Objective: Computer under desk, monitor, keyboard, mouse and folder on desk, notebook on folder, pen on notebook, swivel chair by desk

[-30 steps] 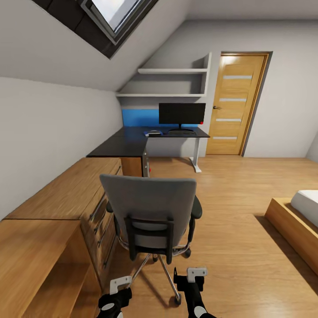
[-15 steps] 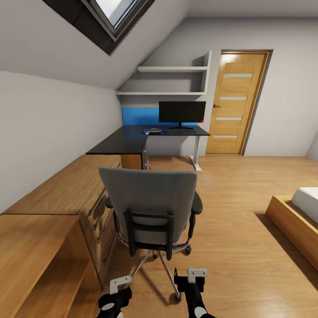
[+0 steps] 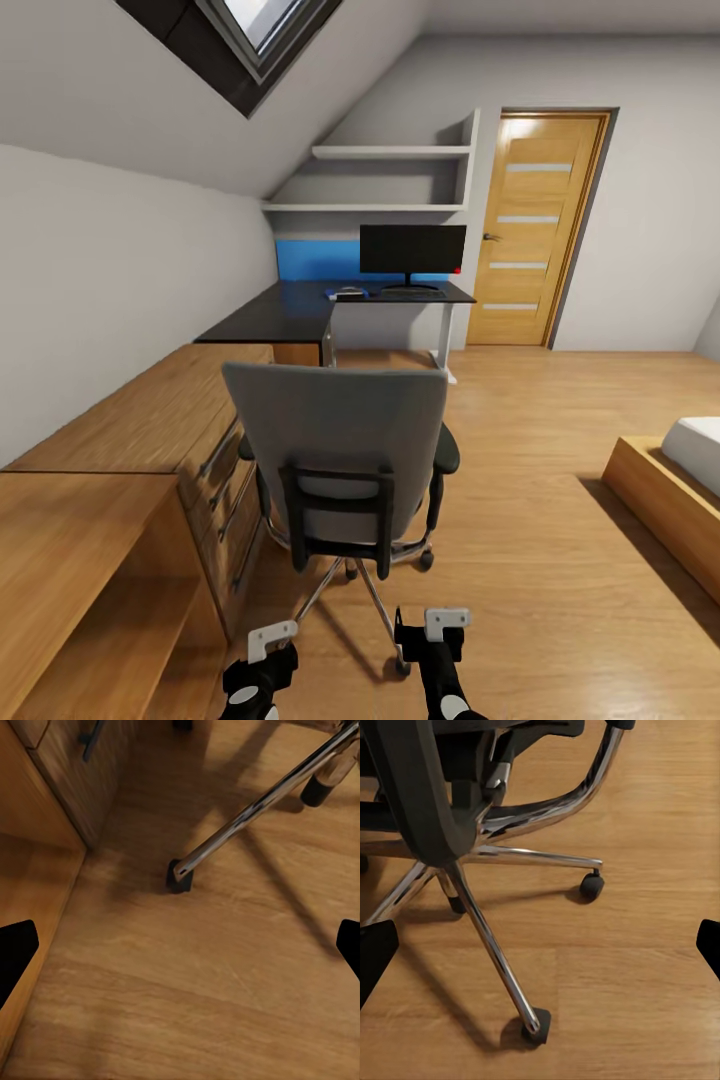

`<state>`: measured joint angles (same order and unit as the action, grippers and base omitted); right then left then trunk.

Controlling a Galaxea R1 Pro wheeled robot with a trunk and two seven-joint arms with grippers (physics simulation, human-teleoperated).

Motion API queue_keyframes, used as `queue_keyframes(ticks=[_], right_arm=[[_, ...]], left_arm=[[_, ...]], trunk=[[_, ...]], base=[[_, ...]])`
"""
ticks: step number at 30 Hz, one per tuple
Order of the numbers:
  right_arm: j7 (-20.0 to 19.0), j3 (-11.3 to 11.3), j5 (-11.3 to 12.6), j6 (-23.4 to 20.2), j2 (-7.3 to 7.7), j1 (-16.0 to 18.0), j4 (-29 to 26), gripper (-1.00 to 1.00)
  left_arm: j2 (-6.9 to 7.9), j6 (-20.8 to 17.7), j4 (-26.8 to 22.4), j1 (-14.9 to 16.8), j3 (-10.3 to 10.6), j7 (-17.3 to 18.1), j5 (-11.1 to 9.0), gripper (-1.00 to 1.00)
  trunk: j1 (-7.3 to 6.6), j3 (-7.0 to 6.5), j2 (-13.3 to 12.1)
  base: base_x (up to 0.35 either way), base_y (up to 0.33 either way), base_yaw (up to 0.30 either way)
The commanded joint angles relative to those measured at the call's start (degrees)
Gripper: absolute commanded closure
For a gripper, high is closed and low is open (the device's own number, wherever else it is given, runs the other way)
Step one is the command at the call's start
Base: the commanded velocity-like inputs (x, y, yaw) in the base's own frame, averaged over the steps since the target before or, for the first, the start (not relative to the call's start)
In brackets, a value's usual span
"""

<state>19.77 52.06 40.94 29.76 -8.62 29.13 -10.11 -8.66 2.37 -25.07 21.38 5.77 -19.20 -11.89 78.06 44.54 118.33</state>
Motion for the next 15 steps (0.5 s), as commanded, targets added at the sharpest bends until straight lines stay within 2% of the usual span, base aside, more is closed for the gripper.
queue_keyframes(ticks=[1, 9, 12, 15], right_arm=[[0.4, 0.5, 0.3, 0.1, 0.0, 0.0, 0.0, -1.0], [0.4, 0.5, 0.3, 2.6, 0.0, 0.0, 0.0, -1.0], [0.6, 0.5, 0.3, 6.6, 0.0, -0.7, 0.0, -1.0], [0.7, 0.5, 0.4, 7.9, 0.0, -0.9, 0.0, -1.0]], left_arm=[[0.04, 0.3, 0.0, 0.0, 0.5, -0.4, -0.6, -1.0], [0.01, 0.3, -0.8, 0.0, 0.6, -0.3, -0.6, -1.0], [0.07, 0.3, -3.9, 0.0, 0.5, -0.1, -0.6, -1.0], [0.29, 0.2, -4.6, 0.0, 0.5, -0.1, -0.6, -1.0]], trunk=[[0.22, 0.24, 0.4], [1.97, 1.68, 3.6], [2.63, 2.21, 4.9], [3.29, 2.75, 6.1]], base=[[0.0, 0.0, 0.0], [0.0, 0.0, 0.0], [0.0, 0.0, 0.0], [0.0, 0.0, 0.0]])
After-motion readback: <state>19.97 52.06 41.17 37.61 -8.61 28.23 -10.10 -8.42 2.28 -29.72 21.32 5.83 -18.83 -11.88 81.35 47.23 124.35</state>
